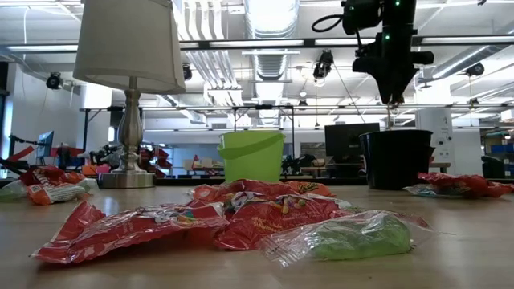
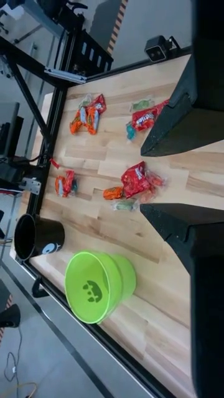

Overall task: Sort candy
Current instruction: Put the orange candy into the black bucket, then put the red candy into the green bucket

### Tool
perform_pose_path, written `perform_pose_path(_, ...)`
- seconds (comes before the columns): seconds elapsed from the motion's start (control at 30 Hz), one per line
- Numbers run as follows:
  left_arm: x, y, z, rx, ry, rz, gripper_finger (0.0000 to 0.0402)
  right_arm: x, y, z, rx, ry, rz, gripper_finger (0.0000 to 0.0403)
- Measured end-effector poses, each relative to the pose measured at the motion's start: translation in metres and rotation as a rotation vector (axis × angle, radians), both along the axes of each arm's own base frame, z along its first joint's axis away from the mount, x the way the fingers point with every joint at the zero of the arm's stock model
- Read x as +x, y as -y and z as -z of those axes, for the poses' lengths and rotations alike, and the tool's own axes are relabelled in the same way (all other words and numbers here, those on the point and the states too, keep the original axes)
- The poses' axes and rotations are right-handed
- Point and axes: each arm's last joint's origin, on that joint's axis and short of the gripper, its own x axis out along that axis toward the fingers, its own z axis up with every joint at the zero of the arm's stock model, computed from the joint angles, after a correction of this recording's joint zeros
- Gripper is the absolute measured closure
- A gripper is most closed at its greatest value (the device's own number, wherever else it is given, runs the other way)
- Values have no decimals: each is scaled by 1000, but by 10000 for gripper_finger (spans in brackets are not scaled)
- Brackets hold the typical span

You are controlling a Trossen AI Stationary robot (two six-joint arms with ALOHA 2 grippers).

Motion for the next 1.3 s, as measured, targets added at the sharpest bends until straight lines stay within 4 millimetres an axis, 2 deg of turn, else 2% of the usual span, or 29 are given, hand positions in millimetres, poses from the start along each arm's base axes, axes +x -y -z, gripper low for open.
perform_pose_path(0.33,12,10,3,17,-43,1,279,3,-1,-10,17,60,-6,263)
perform_pose_path(0.6,18,16,5,-20,-79,23,217,8,-7,-17,64,120,-39,261)
perform_pose_path(0.77,27,22,8,2,-102,14,206,15,-19,-18,123,170,-66,264)
perform_pose_path(0.97,46,36,16,90,-158,-3,217,25,-40,-18,144,188,-102,261)
perform_pose_path(1.3,71,57,32,267,-282,83,233,36,-75,-18,190,230,-127,257)
